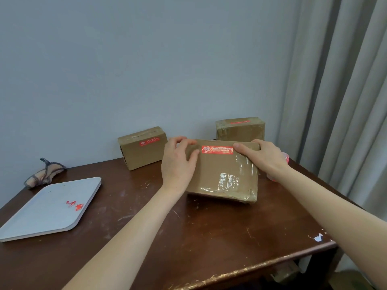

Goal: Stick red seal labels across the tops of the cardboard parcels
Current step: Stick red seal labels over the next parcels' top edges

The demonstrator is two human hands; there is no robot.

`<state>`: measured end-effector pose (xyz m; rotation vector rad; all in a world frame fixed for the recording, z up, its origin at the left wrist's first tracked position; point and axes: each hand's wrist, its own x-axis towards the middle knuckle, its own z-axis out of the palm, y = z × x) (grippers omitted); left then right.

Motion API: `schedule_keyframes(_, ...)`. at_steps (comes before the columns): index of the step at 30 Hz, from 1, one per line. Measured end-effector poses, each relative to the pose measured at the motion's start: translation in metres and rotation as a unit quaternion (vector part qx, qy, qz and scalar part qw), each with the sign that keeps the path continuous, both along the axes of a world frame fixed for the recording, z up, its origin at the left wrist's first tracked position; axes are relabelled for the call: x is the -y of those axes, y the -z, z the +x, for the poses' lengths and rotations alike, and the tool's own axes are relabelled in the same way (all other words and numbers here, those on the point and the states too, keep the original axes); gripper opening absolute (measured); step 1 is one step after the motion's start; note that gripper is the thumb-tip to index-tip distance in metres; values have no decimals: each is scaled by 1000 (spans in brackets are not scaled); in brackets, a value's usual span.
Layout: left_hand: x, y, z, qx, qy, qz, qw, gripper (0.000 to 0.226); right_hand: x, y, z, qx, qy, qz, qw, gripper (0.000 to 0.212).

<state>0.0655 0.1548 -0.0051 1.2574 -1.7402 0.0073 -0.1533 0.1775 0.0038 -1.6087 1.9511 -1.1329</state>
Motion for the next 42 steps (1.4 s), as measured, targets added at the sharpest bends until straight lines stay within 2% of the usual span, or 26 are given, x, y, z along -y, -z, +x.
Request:
schedule_keyframes(16,3,-18,-10,-1,-18,81,997,12,1,5,-1,-20,-4,-24,1000,64)
schedule_keyframes(22,3,-20,-8,-13,1,102,995,10,-1,4,-1,-21,-4,-23,1000,62)
schedule_keyframes(25,4,-21,-5,-12,9,109,994,10,-3,2,1,-29,-7,-26,999,52)
schedule_keyframes(36,4,-28,-5,31,2,118,993,10,-2,4,0,-27,-10,-29,999,53)
schedule_keyframes(42,-4,-20,-3,6,-3,84,996,14,-2,4,0,-32,-11,-32,999,52)
